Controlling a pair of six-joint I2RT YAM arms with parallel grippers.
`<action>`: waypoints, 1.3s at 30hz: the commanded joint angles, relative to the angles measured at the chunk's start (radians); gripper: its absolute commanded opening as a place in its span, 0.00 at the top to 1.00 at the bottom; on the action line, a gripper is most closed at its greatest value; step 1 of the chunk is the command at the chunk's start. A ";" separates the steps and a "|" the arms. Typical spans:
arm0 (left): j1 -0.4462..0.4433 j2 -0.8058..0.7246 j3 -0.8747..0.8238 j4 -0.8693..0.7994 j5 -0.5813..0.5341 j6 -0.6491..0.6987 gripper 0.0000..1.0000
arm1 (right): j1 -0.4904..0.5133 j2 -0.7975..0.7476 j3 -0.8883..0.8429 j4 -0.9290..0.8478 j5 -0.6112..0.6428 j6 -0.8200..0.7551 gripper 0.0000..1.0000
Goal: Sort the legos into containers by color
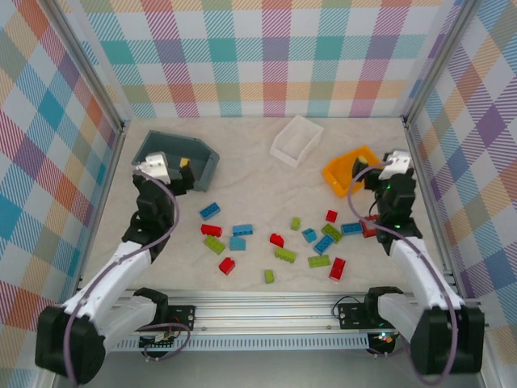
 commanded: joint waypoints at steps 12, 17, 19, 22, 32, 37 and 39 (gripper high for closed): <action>-0.001 0.032 0.555 -1.208 0.170 -0.879 0.04 | 0.017 -0.136 0.592 -1.137 -0.289 0.574 0.08; -0.002 0.005 0.525 -1.279 0.213 -0.906 0.12 | 0.017 -0.155 0.591 -1.282 -0.301 0.606 0.13; -0.002 0.035 0.526 -1.295 0.236 -0.897 0.12 | 0.017 -0.154 0.574 -1.296 -0.314 0.611 0.13; 0.020 0.109 0.528 -1.267 0.287 -0.871 0.11 | 0.018 -0.118 0.555 -1.291 -0.363 0.616 0.14; 0.230 0.537 0.710 -1.136 0.422 -0.794 0.10 | 0.018 0.002 0.555 -1.225 -0.481 0.562 0.15; 0.316 0.720 0.792 -1.092 0.445 -0.764 0.19 | 0.019 0.029 0.534 -1.191 -0.520 0.548 0.15; 0.327 0.793 0.835 -1.098 0.450 -0.741 0.22 | 0.018 0.050 0.530 -1.184 -0.514 0.541 0.15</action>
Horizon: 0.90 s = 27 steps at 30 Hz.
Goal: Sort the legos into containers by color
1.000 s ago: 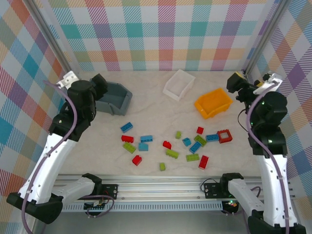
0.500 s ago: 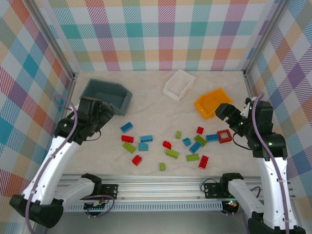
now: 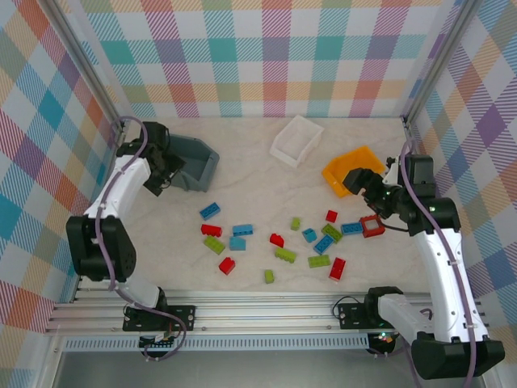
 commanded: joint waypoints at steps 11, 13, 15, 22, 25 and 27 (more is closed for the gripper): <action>0.026 0.212 0.124 0.034 -0.009 0.191 0.62 | -0.001 0.348 0.115 0.147 0.099 -0.020 0.12; 0.026 0.227 0.144 0.034 -0.006 0.227 0.71 | -0.008 0.431 0.161 0.170 0.115 -0.018 0.12; 0.026 0.251 0.175 0.021 -0.002 0.269 0.80 | -0.015 0.526 0.215 0.190 0.131 -0.021 0.11; 0.019 0.365 0.328 -0.021 0.041 0.431 1.00 | -0.019 0.882 0.524 0.146 0.106 -0.075 0.06; 0.009 0.418 0.403 -0.036 0.053 0.474 1.00 | -0.013 1.012 0.657 0.091 0.125 -0.081 0.03; -0.006 0.453 0.456 -0.045 0.050 0.497 1.00 | -0.005 1.076 0.721 0.063 0.159 -0.077 0.01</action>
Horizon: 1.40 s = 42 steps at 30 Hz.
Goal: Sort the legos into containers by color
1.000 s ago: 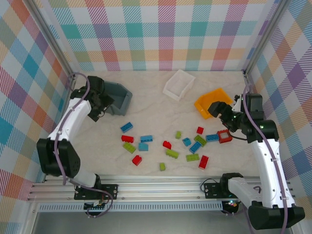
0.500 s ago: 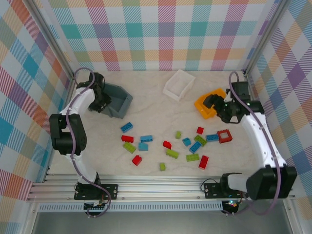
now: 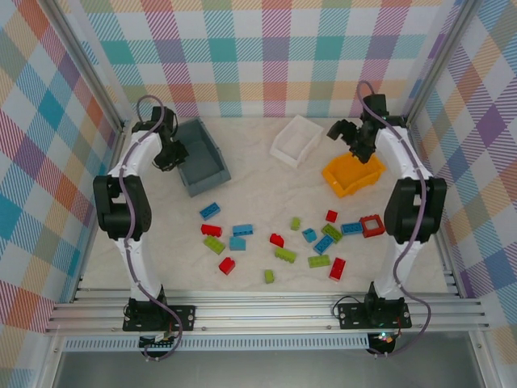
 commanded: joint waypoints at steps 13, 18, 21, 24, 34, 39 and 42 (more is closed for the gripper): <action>-0.106 0.152 0.223 -0.034 0.028 0.116 1.00 | 0.015 0.270 0.298 -0.081 -0.043 -0.079 0.00; -0.116 0.158 0.234 -0.029 0.042 0.113 1.00 | 0.027 0.390 0.477 -0.159 -0.094 -0.114 0.00; -0.120 0.168 0.254 -0.032 0.041 0.111 1.00 | 0.033 0.465 0.585 -0.225 -0.115 -0.109 0.00; -0.124 0.189 0.289 -0.034 0.050 0.106 1.00 | 0.054 0.514 0.663 -0.262 -0.110 -0.123 0.00; -0.142 0.295 0.445 -0.073 0.071 0.113 1.00 | 0.099 0.569 0.719 -0.298 -0.081 -0.143 0.17; -0.154 0.329 0.494 -0.075 0.093 0.128 1.00 | 0.120 0.566 0.716 -0.328 -0.048 -0.182 0.37; -0.163 0.334 0.497 -0.073 0.128 0.167 1.00 | 0.133 0.522 0.643 -0.322 -0.021 -0.222 0.49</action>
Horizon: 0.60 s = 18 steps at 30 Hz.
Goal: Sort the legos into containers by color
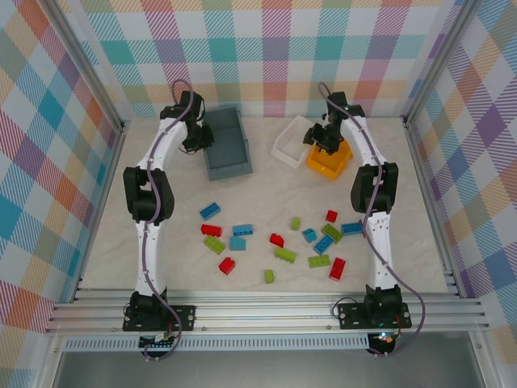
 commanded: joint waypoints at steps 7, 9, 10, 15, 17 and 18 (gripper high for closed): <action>-0.051 0.015 0.017 -0.041 0.107 0.148 1.00 | 0.024 -0.205 -0.286 0.055 0.017 -0.150 0.63; -0.061 0.000 -0.003 -0.056 0.113 0.176 1.00 | 0.032 -0.229 -0.306 0.052 -0.015 -0.177 0.65; -0.065 -0.007 -0.011 -0.064 0.113 0.184 1.00 | 0.038 -0.235 -0.305 0.042 -0.020 -0.190 0.66; -0.087 -0.070 -0.089 -0.084 0.067 0.202 1.00 | 0.092 -0.248 -0.331 0.021 0.031 -0.209 0.66; -0.090 -0.116 -0.161 -0.057 0.051 0.195 1.00 | 0.111 -0.254 -0.347 0.034 0.038 -0.204 0.67; -0.090 -0.143 -0.202 -0.036 0.043 0.186 1.00 | 0.121 -0.256 -0.348 0.037 0.041 -0.201 0.66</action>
